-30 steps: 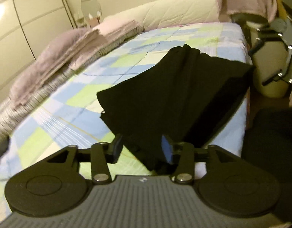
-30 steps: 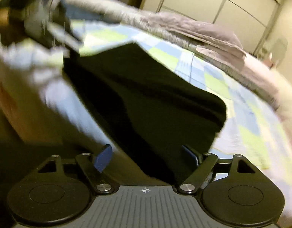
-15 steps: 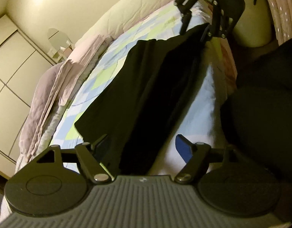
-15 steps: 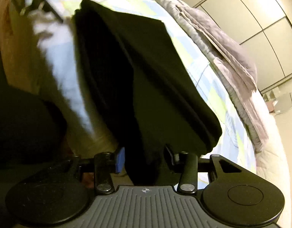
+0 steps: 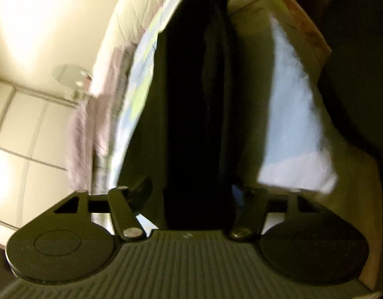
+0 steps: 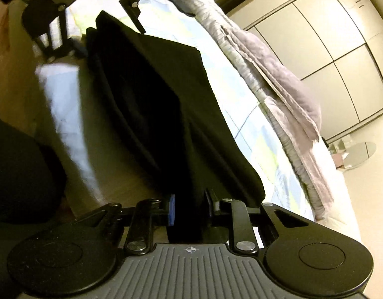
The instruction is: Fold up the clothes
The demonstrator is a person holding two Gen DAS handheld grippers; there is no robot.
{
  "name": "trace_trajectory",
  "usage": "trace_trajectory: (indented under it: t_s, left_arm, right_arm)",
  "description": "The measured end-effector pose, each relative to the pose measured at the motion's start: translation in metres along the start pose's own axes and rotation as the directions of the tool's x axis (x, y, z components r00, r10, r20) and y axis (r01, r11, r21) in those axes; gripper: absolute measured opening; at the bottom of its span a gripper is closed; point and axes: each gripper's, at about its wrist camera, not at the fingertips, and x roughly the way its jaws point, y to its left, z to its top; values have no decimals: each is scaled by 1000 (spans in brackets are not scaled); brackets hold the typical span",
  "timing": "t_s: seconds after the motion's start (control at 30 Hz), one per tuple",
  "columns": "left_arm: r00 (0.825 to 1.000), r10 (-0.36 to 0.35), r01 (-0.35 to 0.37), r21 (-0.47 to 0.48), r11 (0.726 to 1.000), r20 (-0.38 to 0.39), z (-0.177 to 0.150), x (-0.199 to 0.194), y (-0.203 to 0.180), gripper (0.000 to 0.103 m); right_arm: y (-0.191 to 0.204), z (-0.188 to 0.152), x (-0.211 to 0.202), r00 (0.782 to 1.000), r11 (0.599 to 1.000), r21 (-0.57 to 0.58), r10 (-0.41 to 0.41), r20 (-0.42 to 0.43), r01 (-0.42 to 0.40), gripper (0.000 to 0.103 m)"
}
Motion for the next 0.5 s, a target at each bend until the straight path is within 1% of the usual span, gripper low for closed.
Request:
trace_trajectory:
  t_s: [0.03, 0.1, 0.2, 0.3, 0.5]
  left_arm:
    - [999, -36, 36, -35, 999, -2, -1, 2, 4, 39]
    - [999, -53, 52, -49, 997, -5, -1, 3, 4, 30]
    - [997, -78, 77, -97, 992, -9, -2, 8, 11, 28]
    - [995, -96, 94, -125, 988, -8, -2, 11, 17, 28]
    - [995, -102, 100, -134, 986, -10, -4, 10, 19, 28]
  right_arm:
    - [1, -2, 2, 1000, 1000, -3, 3, -3, -3, 22]
    - [11, -8, 1, 1000, 1000, -11, 3, -9, -3, 22]
    - [24, -15, 0, 1000, 1000, -29, -12, -15, 11, 22]
    - [36, -18, 2, 999, 998, -60, -35, -24, 33, 29]
    - [53, -8, 22, 997, 989, -135, -70, -33, 64, 33]
